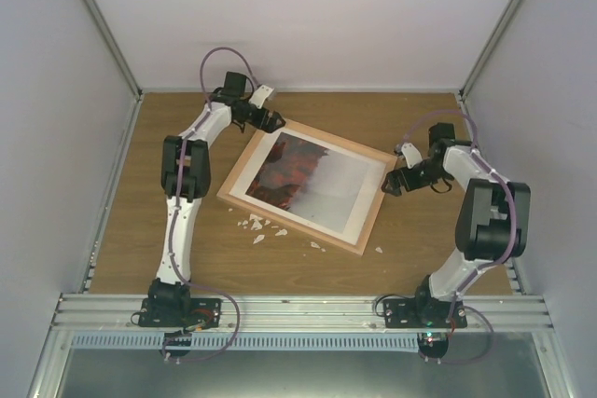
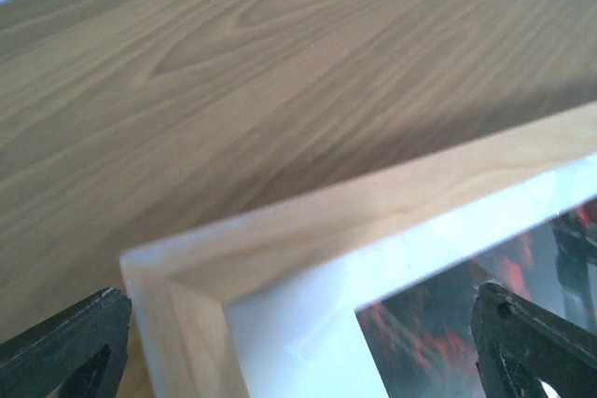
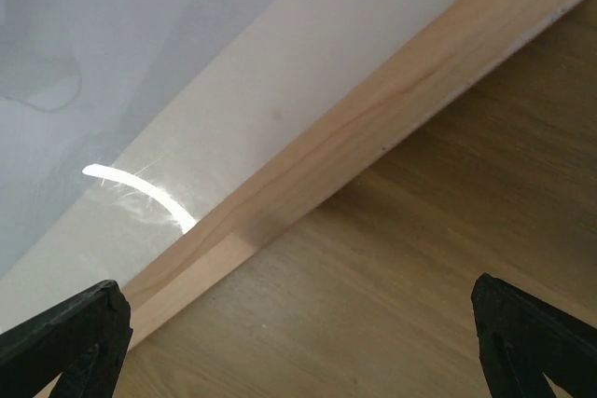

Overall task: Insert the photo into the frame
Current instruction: Adjust the photo frame at the center of the board.

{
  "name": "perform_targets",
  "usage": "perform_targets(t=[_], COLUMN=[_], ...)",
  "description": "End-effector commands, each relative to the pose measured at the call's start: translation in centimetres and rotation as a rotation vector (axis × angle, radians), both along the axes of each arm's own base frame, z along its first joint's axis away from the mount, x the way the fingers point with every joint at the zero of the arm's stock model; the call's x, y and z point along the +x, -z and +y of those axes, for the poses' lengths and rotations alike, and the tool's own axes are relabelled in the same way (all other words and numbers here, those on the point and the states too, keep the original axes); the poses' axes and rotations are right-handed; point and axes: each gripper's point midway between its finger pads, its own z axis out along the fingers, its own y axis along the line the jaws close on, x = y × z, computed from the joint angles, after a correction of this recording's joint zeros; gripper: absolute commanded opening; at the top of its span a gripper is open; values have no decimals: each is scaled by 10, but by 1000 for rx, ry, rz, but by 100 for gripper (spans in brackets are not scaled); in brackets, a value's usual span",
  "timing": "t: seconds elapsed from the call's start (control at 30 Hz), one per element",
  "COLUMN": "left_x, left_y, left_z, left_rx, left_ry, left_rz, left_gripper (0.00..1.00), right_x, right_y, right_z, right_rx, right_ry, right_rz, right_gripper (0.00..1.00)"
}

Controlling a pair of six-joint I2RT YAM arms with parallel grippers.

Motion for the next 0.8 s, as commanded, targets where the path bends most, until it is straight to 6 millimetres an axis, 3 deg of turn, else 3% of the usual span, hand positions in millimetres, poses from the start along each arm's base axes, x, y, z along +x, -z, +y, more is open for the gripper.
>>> perform_targets(t=[0.0, 0.27, 0.6, 0.77], left_x=[-16, -53, -104, -137], left_y=[-40, -13, 1, 4], left_z=[21, 45, 48, 44], left_rx=[-35, -8, -33, -60], left_ry=[50, 96, 130, 183], left_rz=[-38, 66, 147, 191], left_gripper=[99, 99, 99, 99], right_x=[6, 11, 23, 39], right_y=[1, 15, 24, 18], right_z=[3, 10, 19, 24], right_rx=[124, 201, 283, 338], right_ry=[59, 97, 112, 104], right_rz=[58, 104, 129, 112], right_gripper=[100, 100, 100, 100])
